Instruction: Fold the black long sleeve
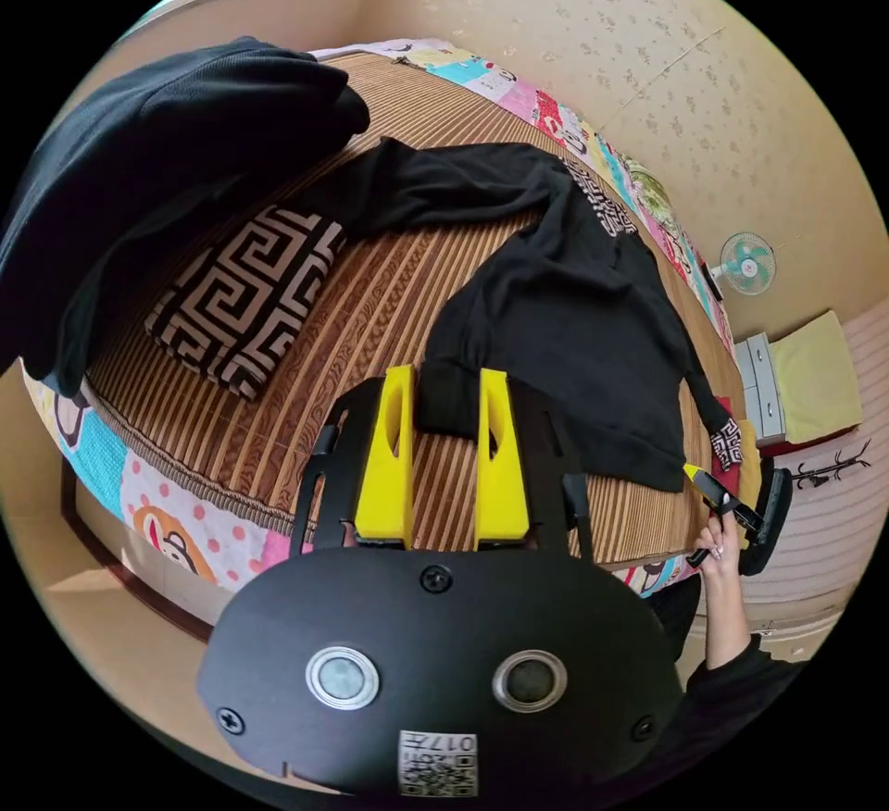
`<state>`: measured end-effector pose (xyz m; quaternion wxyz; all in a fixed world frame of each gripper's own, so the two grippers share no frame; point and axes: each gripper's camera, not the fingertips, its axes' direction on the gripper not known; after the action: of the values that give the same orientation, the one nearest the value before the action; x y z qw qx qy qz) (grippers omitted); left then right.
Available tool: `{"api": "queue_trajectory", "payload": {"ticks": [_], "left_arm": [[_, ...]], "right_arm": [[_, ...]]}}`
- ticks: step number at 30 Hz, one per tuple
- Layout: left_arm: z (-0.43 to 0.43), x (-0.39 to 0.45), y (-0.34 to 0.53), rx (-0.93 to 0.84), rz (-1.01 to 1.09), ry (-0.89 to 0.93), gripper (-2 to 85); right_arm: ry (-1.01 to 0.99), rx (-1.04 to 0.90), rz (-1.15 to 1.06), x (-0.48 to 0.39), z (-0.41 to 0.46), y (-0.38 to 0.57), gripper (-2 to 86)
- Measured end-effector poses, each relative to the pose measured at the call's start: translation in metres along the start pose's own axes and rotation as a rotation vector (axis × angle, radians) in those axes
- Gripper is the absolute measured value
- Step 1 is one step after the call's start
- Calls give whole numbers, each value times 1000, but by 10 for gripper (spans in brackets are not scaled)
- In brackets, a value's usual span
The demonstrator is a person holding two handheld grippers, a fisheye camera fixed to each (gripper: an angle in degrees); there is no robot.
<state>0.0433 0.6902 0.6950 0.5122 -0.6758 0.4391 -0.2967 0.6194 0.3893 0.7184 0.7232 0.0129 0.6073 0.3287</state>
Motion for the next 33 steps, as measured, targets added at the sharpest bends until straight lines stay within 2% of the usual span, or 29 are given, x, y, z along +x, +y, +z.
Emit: {"api": "queue_trajectory", "payload": {"ticks": [4,14,16,20,33], "left_arm": [[-18,-12,11,-47,30,44,31],[-79,-92,112,-31,19,771,26],[-81,-105,129,-29,7,765,29],[-91,-121,162,-35,-33,631,32],[-125,-131,172,8,6,588,31]], "right_arm": [[-50,-16,-51,10,-34,17,33],[-40,44,-40,42,-148,104,25],[-28,39,-44,45,-155,119,25],[-27,23,-44,41,-166,145,25],[1,23,-94,6,-196,163,24]]}}
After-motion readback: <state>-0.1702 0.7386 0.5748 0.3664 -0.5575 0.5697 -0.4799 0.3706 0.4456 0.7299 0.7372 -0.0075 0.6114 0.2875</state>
